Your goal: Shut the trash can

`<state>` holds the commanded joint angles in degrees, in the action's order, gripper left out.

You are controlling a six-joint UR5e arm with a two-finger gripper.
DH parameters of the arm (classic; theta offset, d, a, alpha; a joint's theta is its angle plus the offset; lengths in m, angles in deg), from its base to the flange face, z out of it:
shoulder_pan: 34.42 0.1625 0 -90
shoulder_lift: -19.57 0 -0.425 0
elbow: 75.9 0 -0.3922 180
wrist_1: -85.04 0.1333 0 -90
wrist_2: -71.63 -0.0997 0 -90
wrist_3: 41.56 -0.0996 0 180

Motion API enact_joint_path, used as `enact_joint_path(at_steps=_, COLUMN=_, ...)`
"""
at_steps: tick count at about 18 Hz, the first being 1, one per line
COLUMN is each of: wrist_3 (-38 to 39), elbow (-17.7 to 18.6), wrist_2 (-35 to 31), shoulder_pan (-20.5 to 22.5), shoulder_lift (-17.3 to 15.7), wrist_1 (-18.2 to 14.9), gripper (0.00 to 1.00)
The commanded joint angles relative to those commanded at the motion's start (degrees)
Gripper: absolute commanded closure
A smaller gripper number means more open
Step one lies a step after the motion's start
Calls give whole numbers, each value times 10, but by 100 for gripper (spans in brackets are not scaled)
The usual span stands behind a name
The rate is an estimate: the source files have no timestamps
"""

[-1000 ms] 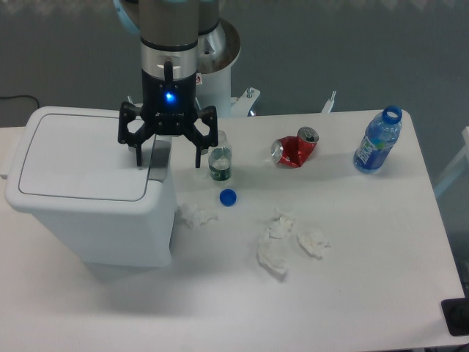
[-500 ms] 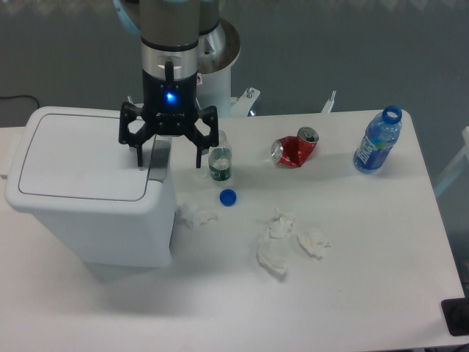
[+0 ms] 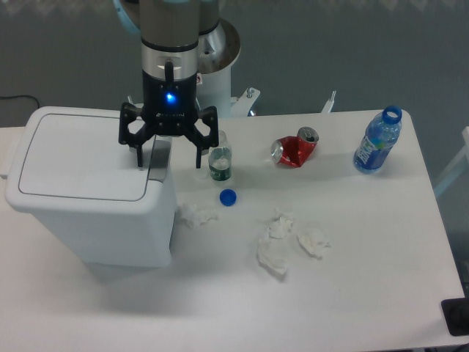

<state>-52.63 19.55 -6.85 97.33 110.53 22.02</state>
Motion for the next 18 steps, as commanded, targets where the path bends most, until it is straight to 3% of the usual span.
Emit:
enact_joint_path(at_steps=13, wrist_3=-1, elbow=-16, wrist_2=4, shoulder_pan=18, shoulder_lift=-13, wrist_1=-4, gripper=0)
enact_joint_path(at_steps=16, wrist_3=-3, elbow=-19, wrist_2=7, shoulder_pan=40, shoulder_lift=-12, wrist_1=-1, gripper=0)
enact_joint_path(at_steps=18, wrist_3=-60, elbow=-22, wrist_2=10, shoulder_pan=68, shoulder_lift=-8, wrist_1=0, gripper=0)
